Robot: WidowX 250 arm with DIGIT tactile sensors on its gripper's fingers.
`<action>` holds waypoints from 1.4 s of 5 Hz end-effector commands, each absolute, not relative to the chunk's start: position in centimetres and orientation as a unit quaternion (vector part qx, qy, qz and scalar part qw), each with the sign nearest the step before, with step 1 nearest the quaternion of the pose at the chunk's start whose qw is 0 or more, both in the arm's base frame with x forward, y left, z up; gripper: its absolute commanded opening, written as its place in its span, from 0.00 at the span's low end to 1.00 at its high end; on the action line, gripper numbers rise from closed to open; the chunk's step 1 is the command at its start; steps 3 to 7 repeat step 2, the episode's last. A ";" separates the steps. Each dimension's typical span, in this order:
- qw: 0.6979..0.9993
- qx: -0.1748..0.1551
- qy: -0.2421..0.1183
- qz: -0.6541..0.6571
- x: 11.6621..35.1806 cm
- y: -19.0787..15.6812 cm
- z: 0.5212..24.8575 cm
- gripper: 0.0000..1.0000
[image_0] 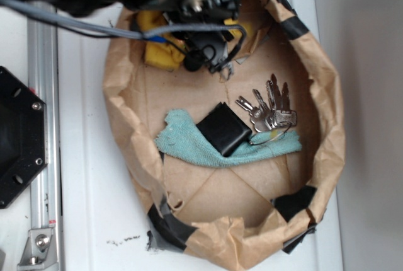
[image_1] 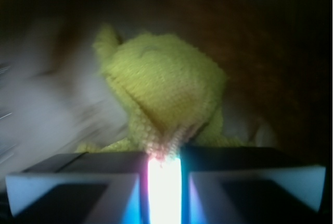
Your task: Grab the yellow cloth.
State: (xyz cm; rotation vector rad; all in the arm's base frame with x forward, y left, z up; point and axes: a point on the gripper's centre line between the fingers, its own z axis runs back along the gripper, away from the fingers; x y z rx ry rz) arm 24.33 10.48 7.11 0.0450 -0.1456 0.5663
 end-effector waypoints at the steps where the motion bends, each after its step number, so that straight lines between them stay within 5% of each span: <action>1: 0.978 -0.137 -0.149 0.053 25.3 6.0 19.1 0.00; 2: 0.986 -0.108 -0.125 0.005 26.4 3.7 18.8 0.00; 7: 0.986 -0.108 -0.125 0.005 26.4 3.7 18.8 0.00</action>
